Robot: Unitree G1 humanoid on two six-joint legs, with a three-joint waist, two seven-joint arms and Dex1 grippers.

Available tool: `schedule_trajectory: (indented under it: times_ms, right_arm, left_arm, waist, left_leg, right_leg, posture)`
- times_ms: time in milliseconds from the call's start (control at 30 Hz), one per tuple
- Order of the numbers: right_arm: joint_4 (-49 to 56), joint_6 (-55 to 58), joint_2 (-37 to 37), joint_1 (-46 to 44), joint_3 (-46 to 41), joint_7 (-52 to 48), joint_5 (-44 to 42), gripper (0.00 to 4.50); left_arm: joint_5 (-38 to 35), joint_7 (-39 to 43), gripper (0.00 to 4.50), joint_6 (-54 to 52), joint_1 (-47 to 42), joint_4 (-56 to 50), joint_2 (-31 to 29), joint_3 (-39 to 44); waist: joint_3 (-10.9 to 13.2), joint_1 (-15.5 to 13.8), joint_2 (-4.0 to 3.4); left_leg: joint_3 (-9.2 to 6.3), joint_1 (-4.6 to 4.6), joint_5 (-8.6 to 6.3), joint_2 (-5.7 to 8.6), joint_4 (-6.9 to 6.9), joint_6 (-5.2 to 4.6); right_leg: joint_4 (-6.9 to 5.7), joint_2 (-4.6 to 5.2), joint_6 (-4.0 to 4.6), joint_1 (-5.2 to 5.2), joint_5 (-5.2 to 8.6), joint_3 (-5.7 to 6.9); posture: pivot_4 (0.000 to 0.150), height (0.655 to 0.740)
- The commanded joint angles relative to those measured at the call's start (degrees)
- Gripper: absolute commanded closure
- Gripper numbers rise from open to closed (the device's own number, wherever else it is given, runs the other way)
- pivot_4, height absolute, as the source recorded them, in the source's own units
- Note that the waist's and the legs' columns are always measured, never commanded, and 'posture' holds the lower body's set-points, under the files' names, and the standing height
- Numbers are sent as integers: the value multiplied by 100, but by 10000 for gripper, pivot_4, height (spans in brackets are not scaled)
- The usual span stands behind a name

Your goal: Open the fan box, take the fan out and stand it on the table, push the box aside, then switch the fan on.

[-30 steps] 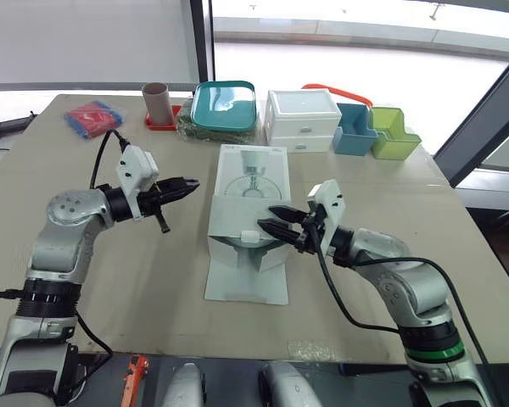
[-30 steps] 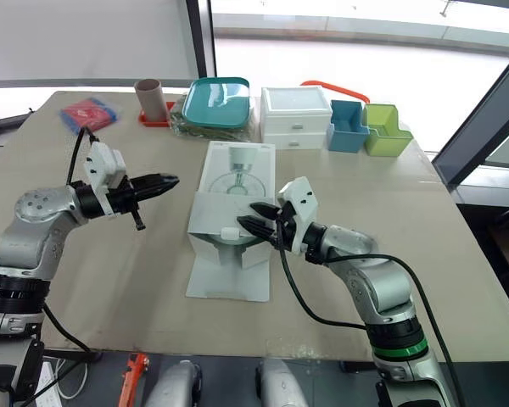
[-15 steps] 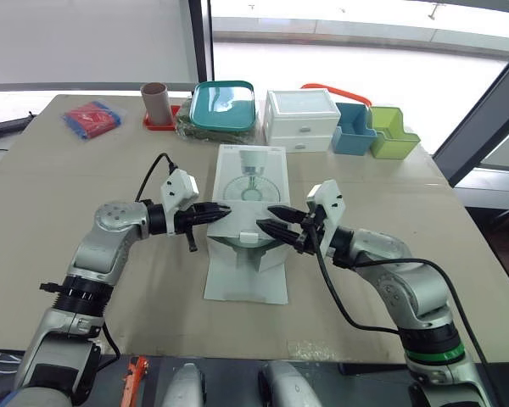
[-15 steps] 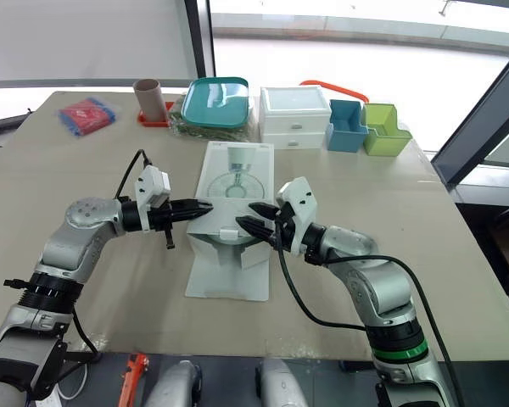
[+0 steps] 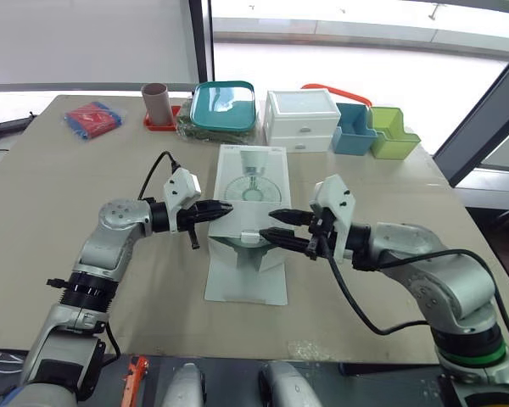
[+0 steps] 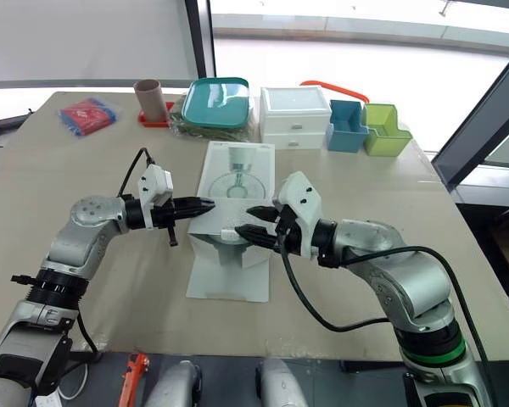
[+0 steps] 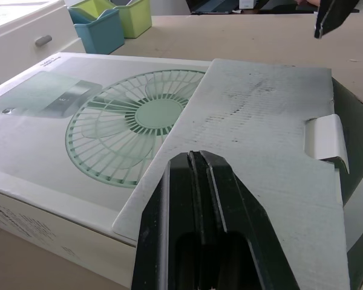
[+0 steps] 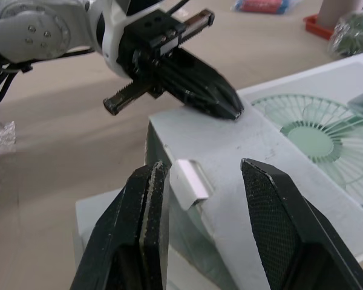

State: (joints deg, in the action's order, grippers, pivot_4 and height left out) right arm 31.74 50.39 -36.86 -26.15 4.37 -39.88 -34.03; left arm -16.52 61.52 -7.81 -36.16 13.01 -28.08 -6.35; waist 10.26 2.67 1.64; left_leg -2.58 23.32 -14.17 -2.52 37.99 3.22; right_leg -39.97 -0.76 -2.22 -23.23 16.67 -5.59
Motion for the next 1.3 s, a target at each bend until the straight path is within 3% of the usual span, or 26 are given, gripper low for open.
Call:
schedule_trajectory:
  times_ms: [33,500,633,700,1300]
  right_arm:
    - [346,139,-213,24,60,-108,-87,23414]
    - [411,618,-279,-157,273,-134,-238,23414]
    - [374,738,-131,-289,197,-2,-398,39137]
    - [420,796,-154,-332,226,18,-412,44494]
    - [289,1377,-496,-373,567,212,-195,44494]
  left_arm:
    - [84,-80,45000,57,-19,28,26,50]
    - [199,-289,45000,269,11,156,164,35]
    - [221,-307,45000,315,2,193,178,33]
    - [223,-321,45000,318,-3,195,184,41]
    - [274,-461,45000,383,4,202,274,23]
  waist:
    - [0,-1,0]
    - [0,-2,0]
    - [0,-2,0]
    - [0,-3,0]
    - [0,-2,0]
  left_leg:
    - [-1,0,0,0,0,0]
    - [0,-1,0,0,1,0]
    - [0,-1,0,0,0,0]
    - [-1,-1,0,0,1,0]
    - [-1,0,0,0,1,0]
  right_leg:
    - [0,0,0,0,0,1]
    - [0,0,0,0,0,1]
    - [0,0,0,0,0,1]
    - [0,0,0,1,0,1]
    - [0,0,0,0,0,1]
  posture:
    - [1500,7400]
    - [1500,7400]
    - [1500,7400]
    - [1500,7400]
    - [1500,7400]
